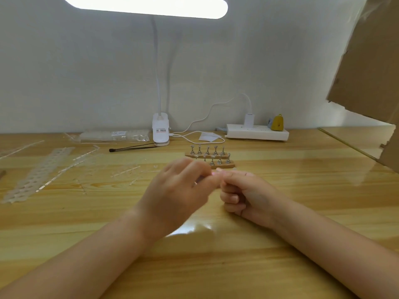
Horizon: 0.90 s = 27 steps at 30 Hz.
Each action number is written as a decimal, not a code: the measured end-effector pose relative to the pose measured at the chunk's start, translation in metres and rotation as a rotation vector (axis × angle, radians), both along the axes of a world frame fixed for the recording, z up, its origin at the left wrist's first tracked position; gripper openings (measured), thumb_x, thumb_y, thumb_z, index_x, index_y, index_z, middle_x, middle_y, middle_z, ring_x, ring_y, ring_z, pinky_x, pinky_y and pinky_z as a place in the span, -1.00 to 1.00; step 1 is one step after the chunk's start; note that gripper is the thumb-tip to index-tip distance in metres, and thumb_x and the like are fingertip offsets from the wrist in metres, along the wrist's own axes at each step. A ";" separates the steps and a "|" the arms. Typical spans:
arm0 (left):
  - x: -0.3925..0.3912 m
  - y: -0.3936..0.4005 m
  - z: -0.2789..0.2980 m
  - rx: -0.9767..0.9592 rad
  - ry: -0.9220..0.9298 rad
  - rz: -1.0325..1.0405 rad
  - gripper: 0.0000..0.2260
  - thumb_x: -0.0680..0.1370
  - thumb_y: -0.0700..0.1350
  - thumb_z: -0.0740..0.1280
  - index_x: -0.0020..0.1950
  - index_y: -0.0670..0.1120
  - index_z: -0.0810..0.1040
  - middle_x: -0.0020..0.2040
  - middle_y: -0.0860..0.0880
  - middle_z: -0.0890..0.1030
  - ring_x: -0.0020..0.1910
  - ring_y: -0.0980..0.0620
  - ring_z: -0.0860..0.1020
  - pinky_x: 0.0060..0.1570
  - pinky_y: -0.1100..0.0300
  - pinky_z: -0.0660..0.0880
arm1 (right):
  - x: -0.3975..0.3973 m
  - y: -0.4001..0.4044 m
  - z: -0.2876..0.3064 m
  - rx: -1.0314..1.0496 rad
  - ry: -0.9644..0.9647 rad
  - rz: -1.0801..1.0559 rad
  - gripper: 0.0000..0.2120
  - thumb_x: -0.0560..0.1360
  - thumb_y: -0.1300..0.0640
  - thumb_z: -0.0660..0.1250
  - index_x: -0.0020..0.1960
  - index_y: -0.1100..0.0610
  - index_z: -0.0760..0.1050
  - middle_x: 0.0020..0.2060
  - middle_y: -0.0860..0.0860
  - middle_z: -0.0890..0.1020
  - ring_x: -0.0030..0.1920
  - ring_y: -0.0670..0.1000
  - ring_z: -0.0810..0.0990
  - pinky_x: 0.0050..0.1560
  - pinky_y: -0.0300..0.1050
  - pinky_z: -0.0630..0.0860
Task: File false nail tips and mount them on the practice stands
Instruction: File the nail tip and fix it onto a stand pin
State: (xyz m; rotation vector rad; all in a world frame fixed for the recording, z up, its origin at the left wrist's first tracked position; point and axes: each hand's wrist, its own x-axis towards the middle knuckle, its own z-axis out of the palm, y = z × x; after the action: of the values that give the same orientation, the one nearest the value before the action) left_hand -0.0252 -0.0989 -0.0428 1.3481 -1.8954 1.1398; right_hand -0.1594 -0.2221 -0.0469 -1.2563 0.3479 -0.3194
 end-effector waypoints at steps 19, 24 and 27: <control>-0.015 0.001 0.000 0.055 0.009 -0.123 -0.80 0.50 -0.30 0.34 0.07 -0.08 0.59 -0.06 -0.06 0.53 -0.15 -0.02 0.53 -0.07 0.15 0.49 | -0.001 0.000 -0.003 -0.085 -0.041 0.106 -0.87 0.58 0.11 0.26 -0.09 0.16 0.47 -0.42 -0.04 0.37 -0.48 -0.13 0.29 -0.55 -0.32 0.20; 0.005 0.005 0.004 0.033 0.110 -0.008 -0.73 0.36 -0.35 0.47 0.00 -0.11 0.64 -0.18 -0.12 0.61 -0.26 -0.09 0.59 -0.23 0.01 0.57 | 0.001 -0.002 -0.006 -0.007 -0.046 0.030 -0.76 0.50 0.00 0.30 -0.21 0.13 0.35 -0.46 -0.04 0.25 -0.48 -0.11 0.28 -0.56 -0.32 0.17; -0.013 0.002 -0.002 0.050 0.079 -0.118 -0.69 0.43 -0.29 0.42 0.11 -0.04 0.49 -0.04 -0.03 0.51 -0.16 -0.03 0.56 -0.08 0.12 0.53 | 0.000 0.000 -0.005 -0.074 -0.050 0.082 -0.86 0.55 0.14 0.29 -0.16 0.14 0.40 -0.43 -0.01 0.29 -0.49 -0.12 0.29 -0.55 -0.31 0.19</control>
State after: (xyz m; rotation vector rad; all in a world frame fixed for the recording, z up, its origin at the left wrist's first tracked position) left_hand -0.0383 -0.0969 -0.0446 1.2705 -1.9308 0.9730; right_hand -0.1594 -0.2225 -0.0522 -1.3292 0.2431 -0.2956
